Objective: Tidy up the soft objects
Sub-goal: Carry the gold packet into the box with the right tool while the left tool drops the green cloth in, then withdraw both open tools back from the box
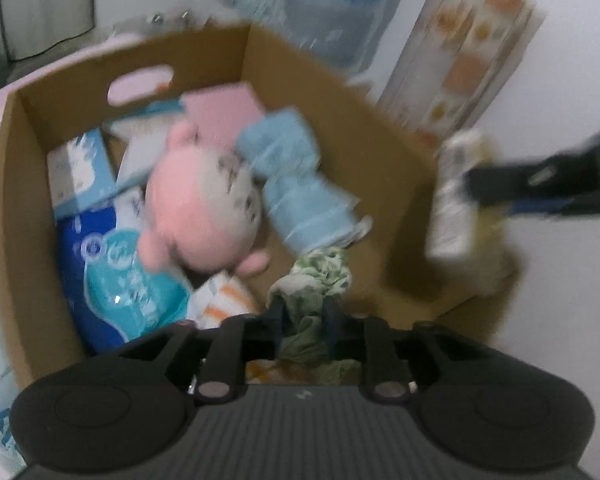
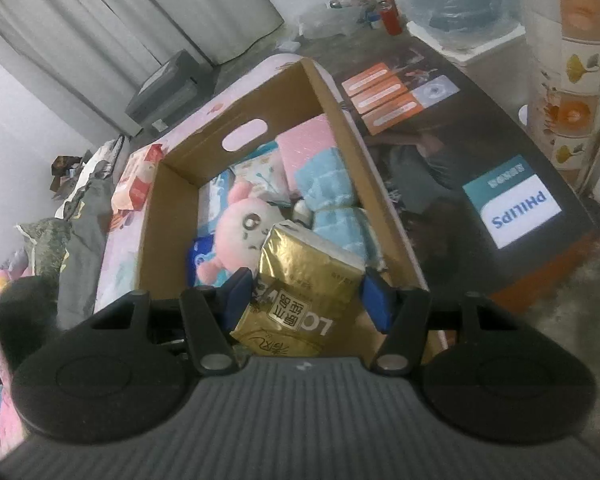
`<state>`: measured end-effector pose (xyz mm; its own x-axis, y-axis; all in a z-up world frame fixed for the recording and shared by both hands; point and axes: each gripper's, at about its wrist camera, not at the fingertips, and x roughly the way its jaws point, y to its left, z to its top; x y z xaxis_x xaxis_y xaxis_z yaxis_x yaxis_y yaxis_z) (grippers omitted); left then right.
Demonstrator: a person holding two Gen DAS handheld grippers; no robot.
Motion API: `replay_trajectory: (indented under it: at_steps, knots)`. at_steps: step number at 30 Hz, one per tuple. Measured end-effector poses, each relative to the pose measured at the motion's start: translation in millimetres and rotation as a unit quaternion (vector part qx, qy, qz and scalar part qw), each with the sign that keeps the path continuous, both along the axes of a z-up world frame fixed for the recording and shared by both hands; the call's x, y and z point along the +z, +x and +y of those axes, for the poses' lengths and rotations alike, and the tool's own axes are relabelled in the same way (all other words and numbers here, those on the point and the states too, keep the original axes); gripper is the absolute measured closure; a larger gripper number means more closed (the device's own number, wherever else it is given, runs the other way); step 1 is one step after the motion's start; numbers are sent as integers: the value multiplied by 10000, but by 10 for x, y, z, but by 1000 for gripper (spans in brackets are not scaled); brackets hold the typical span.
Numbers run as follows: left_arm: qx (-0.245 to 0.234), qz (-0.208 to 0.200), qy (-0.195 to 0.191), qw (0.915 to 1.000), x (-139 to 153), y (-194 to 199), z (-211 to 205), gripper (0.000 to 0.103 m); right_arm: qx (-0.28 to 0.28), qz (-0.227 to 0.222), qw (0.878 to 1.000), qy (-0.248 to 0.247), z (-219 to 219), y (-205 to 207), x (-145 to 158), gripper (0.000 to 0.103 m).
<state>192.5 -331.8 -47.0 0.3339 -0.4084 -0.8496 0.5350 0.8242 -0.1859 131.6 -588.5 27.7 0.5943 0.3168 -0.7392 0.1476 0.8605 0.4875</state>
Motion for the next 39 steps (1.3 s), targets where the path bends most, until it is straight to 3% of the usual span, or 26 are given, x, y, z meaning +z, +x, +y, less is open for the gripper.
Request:
replay_trajectory:
  at_steps: [4, 11, 17, 20, 26, 30, 35, 39]
  knots:
    - [-105, -217, 135, 9996, 0, -102, 15, 57, 141, 6, 9997, -179, -7, -8, -37, 45]
    - [-1, -762, -51, 9971, 344, -173, 224, 44, 753, 376, 9934, -781, 220, 216, -90, 44]
    - [360, -834, -287, 9955, 580, -200, 510, 20, 1459, 782, 9682, -1876, 563, 393, -177, 39]
    - [531, -923, -306, 9938, 649, -234, 671, 18, 1526, 800, 9640, -2026, 668, 413, -192, 29]
    - [713, -1327, -388, 9878, 814, -400, 1075, 8, 1097, 107, 9763, -1862, 721, 169, 63, 24]
    - [738, -1624, -343, 9834, 937, -587, 1372, 1, 566, -714, 9855, -1430, 690, -225, 199, 8]
    - [927, -1855, -150, 9781, 1010, -851, 1709, 0, -200, -1281, 9806, -1473, 772, -765, 123, 5]
    - [1141, -1966, 263, 9735, 994, -1028, 1901, 0, -588, -1838, 9742, -1170, 920, -1137, 170, 1]
